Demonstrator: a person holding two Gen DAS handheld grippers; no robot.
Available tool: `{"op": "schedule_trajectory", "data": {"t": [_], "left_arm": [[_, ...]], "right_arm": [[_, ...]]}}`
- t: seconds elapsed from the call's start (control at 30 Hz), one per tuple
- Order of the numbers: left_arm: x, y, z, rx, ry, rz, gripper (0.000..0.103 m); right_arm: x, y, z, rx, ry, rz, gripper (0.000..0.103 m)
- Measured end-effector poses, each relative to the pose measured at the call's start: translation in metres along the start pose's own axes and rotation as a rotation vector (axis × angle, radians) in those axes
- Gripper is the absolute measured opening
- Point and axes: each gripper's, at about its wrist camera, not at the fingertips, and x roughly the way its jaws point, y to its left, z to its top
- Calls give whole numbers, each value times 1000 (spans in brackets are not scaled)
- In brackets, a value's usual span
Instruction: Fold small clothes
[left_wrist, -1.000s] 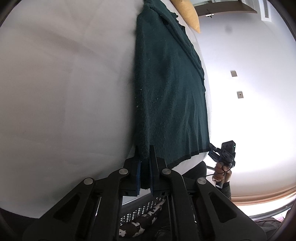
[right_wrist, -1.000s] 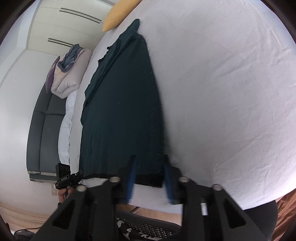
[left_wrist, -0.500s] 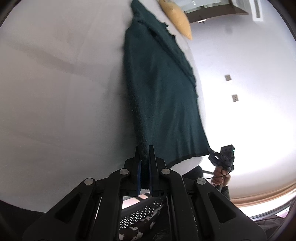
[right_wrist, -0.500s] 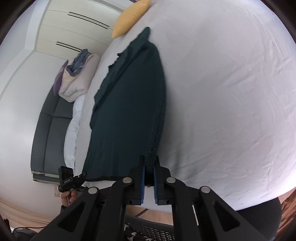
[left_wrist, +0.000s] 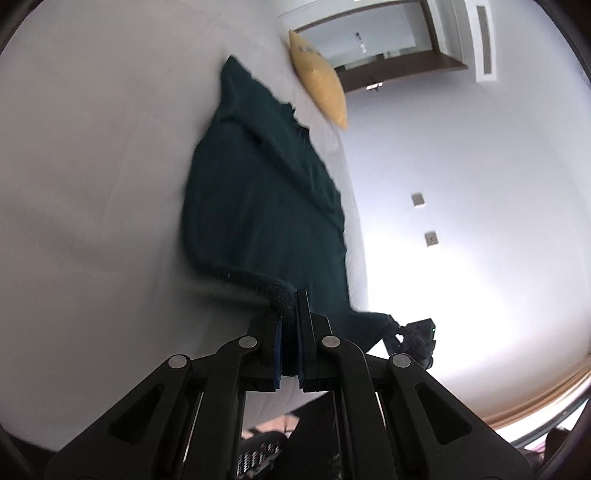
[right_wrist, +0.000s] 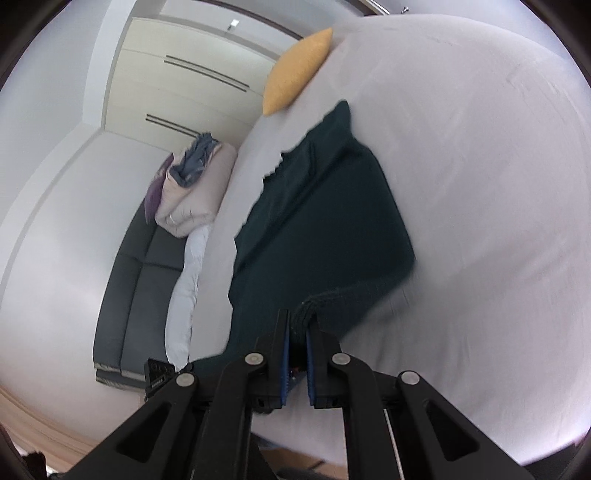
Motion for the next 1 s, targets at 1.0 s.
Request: {"op": "schedule_trajectory", "data": {"t": [1.0], "left_arm": [[107,-26,253,-7,-149,111,4]], "right_arm": [[150,1,216,42,-130,-100,7]]}}
